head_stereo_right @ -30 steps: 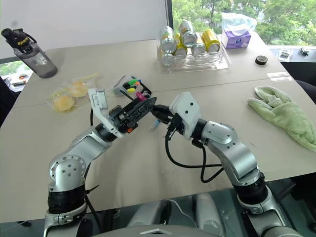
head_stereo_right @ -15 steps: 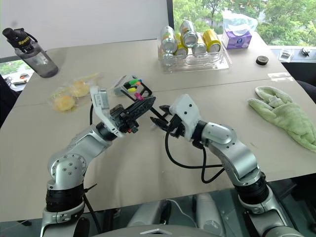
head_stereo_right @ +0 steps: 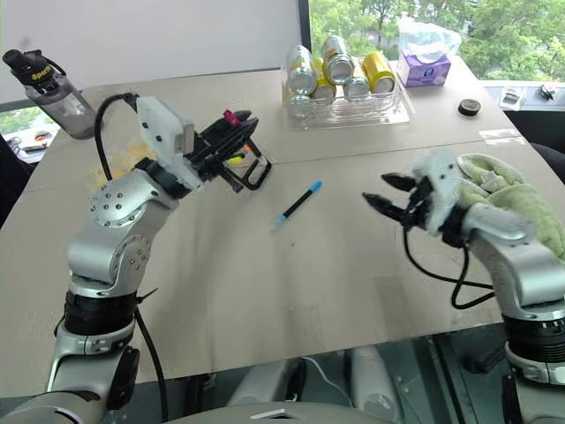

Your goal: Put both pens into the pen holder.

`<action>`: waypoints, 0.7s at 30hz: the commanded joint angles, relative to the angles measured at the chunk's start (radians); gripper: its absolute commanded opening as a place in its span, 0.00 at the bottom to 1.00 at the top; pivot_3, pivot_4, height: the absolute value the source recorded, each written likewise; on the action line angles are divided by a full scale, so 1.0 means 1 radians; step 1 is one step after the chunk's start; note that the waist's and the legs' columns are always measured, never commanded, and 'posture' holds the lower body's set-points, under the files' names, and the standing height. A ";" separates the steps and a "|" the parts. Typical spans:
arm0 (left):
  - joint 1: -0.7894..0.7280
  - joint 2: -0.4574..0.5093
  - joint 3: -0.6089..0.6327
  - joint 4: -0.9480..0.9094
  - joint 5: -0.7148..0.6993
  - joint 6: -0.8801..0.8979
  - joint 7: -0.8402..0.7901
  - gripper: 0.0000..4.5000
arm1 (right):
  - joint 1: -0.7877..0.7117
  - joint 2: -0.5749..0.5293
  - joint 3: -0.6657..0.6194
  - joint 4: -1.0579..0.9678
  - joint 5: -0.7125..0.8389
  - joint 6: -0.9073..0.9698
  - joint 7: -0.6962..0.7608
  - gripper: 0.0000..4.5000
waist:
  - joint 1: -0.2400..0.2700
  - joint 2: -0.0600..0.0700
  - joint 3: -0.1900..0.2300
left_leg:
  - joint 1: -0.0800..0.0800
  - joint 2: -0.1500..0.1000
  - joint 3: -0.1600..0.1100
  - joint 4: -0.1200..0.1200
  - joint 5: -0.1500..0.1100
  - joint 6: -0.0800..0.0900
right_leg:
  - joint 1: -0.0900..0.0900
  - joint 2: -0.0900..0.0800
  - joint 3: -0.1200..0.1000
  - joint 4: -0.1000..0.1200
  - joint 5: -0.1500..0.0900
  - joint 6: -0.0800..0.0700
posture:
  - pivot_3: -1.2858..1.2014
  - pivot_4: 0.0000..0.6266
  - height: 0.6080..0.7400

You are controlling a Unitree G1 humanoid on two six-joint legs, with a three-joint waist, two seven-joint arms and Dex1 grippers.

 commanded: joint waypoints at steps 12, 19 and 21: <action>-0.056 -0.012 -0.201 0.124 0.520 -0.165 0.115 0.00 | -0.047 -0.031 -0.094 0.003 0.224 0.008 0.119 0.62 | 0.008 0.000 0.000 | -0.001 0.000 -0.001 0.000 0.000 0.000 | -0.001 0.000 0.000 0.000 0.000 0.000 | 0.52 0.24 1.00; -0.046 -0.032 -0.205 0.165 0.611 -0.201 0.138 0.00 | -0.046 -0.045 -0.096 0.004 0.285 0.042 0.129 0.62 | 0.010 0.000 0.000 | -0.001 0.000 -0.001 0.001 0.000 0.000 | -0.001 0.000 -0.001 0.000 0.000 0.000 | 0.52 0.24 1.00; -0.044 -0.026 -0.201 0.171 0.627 -0.201 0.134 0.00 | -0.044 -0.049 -0.093 0.010 0.279 0.036 0.130 0.62 | 0.012 0.000 0.000 | -0.001 0.000 -0.001 0.001 0.000 0.000 | -0.001 0.000 -0.001 0.000 0.000 0.000 | 0.52 0.24 1.00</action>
